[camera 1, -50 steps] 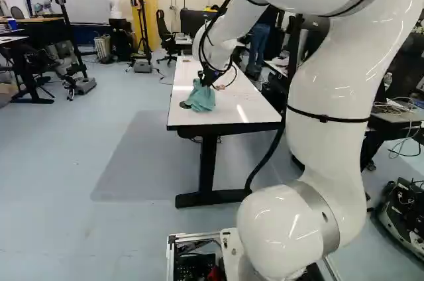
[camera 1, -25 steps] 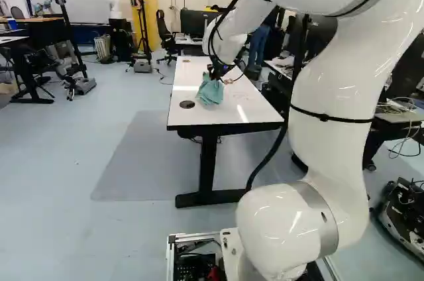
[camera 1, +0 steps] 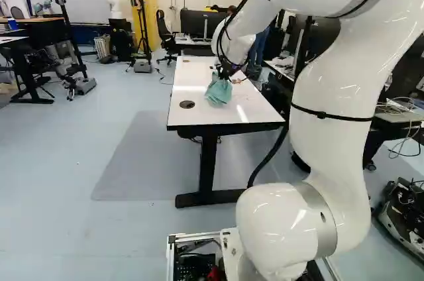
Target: Clean the table with the green towel
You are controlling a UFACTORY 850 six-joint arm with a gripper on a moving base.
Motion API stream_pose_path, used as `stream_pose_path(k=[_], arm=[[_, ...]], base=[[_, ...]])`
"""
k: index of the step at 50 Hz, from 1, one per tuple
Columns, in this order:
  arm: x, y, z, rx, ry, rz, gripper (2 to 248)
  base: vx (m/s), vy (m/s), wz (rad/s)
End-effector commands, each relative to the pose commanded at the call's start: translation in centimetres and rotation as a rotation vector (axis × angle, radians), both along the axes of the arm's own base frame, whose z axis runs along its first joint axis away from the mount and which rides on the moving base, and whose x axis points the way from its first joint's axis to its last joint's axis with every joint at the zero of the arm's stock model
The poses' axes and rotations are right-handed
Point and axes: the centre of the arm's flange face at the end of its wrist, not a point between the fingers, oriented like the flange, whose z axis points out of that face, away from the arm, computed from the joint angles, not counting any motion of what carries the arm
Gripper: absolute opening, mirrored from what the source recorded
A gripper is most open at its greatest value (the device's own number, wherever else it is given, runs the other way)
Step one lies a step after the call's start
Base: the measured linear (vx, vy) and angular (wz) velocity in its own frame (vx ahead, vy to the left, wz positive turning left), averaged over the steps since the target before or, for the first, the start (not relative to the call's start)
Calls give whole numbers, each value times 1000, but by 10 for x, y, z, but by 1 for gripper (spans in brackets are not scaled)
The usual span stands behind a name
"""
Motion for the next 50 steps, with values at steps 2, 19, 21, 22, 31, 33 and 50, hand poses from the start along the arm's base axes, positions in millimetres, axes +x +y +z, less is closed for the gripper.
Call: stream_pose_path(k=[2, 19, 21, 22, 31, 33, 50], arm=[[2, -3, 0, 0, -1, -5, 31], [30, -13, -2, 0, -14, -21, 31], [34, -13, -2, 0, -16, -20, 31], [35, -12, -2, 0, -17, -19, 31], [52, -5, -3, 0, -26, -7, 31], [55, -3, -4, 0, -28, -4, 31], [83, 18, -6, 0, -45, 29, 31]], base=[[0, 0, 0], [0, 0, 0], [0, 0, 0], [0, 0, 0], [0, 0, 0], [0, 0, 0], [0, 0, 0]])
